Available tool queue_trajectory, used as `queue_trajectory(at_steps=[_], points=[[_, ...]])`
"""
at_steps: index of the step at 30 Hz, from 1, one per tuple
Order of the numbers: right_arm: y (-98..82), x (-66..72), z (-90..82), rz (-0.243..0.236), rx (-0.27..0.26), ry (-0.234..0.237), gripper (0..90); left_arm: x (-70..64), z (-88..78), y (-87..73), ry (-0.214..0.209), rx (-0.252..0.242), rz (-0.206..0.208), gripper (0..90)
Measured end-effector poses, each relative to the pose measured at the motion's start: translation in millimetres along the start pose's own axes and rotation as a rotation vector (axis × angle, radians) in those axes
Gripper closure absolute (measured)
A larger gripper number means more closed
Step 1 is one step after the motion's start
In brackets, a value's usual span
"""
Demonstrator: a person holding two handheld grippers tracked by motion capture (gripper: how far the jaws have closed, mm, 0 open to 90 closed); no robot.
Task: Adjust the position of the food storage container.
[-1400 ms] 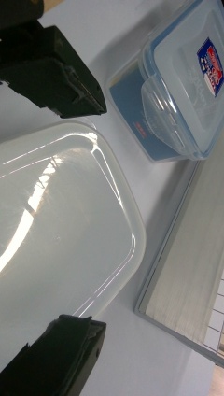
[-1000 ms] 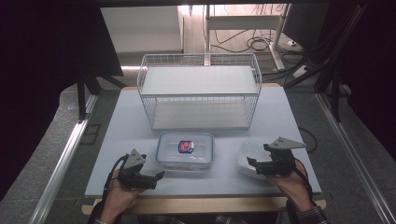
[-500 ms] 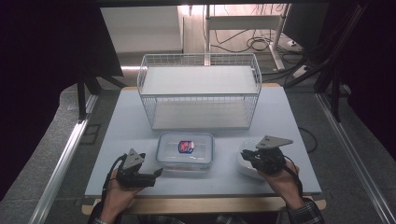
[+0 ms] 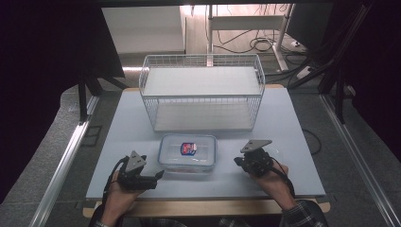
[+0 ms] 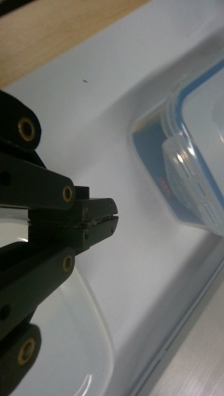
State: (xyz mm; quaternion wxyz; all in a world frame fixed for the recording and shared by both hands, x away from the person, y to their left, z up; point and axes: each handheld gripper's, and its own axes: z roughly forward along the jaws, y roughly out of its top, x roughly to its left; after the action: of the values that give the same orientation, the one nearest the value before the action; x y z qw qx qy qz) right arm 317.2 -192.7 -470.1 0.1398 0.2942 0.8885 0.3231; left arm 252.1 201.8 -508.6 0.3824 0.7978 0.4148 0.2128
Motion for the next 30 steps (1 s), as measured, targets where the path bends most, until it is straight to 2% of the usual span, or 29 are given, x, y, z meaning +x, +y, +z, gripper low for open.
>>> queue_trajectory(at_steps=[11,17,18,23,25,30], points=[[-25.5,-12.4,-24.2,0.073,0.006,-0.002,89.5,-2.0,1.5,0.3,0.003,0.014,0.008,14.3],[-40.3,-24.7,-35.5,0.111,0.008,-0.045,89.5,-3.0,2.2,0.7,0.005,0.017,0.011,14.6],[-45.7,-27.7,-40.2,0.129,0.004,-0.053,89.4,-2.9,2.5,0.8,0.005,0.018,0.010,14.6],[-56.3,-24.1,-52.0,0.137,0.005,-0.047,88.3,-3.0,2.4,1.0,0.006,0.017,0.009,14.6],[-67.6,-20.0,-61.5,0.145,0.006,-0.036,89.0,-2.9,2.7,1.1,0.006,0.016,0.006,14.6],[-83.0,-22.0,-67.6,0.158,0.031,-0.023,89.3,-3.4,3.2,1.2,0.010,0.018,0.010,14.6]])
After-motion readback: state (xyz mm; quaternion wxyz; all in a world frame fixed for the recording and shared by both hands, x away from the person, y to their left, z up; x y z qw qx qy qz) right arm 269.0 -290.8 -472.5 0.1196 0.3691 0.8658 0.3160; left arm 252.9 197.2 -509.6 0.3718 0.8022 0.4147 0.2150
